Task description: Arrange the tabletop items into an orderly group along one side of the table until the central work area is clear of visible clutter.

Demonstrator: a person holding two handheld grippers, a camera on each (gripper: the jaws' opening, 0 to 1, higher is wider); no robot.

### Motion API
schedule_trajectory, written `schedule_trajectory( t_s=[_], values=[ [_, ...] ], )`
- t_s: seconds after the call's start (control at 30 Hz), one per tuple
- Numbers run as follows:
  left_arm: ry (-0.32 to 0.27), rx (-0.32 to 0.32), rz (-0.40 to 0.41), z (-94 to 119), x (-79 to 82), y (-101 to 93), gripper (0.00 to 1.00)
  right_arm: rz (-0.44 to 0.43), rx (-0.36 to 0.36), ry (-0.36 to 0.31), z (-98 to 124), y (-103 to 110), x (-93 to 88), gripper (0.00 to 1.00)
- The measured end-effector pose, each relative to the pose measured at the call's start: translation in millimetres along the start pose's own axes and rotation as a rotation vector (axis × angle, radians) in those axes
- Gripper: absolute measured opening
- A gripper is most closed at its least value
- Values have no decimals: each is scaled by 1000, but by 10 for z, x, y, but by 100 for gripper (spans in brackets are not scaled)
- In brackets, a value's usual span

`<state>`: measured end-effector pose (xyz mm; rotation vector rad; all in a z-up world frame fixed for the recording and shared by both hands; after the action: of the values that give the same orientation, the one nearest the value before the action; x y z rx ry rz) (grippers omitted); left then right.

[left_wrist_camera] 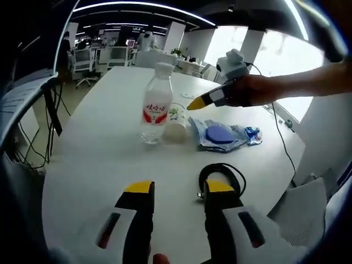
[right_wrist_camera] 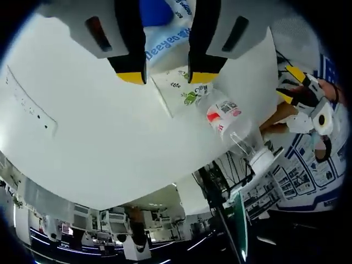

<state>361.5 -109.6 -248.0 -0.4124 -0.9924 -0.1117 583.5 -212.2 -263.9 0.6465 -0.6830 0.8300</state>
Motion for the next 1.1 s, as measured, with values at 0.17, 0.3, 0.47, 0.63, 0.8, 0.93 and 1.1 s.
schedule_trajectory(
  t_s=[0.17, 0.3, 0.47, 0.63, 0.8, 0.93, 1.1],
  values=[
    [3, 9, 11, 11, -23, 19, 34, 8, 58, 35, -58, 88, -16, 39],
    [2, 13, 12, 11, -22, 31, 34, 25, 103, 61, -108, 145, -44, 42],
    [1, 20, 19, 2, -9, 60, 34, 55, 128, 110, -172, 194, -131, 49],
    [0, 21, 18, -2, 2, 71, 34, 113, 151, 140, -229, 208, -187, 49],
    [1, 20, 18, 3, -7, 73, 34, 131, 163, 141, -191, 305, -209, 45],
    [2, 18, 20, 8, -24, 68, 34, 145, 182, 156, -185, 307, -264, 45],
    [1, 15, 20, 23, -36, 57, 34, 169, 202, 182, -136, 391, -382, 43]
  ],
)
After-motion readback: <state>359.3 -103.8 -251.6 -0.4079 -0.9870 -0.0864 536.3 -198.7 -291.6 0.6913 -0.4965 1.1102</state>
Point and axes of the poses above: the point that each gripper's makers call its tool centre point, and the gripper's own axes: z roughly backward along the fingers, y roughly to its left, x roughly out of its top, the point moved 1 cm from there along z, roughly backward along the fingers, and after that the axes turned 8 degrees about -y, right-handed, at the moved point
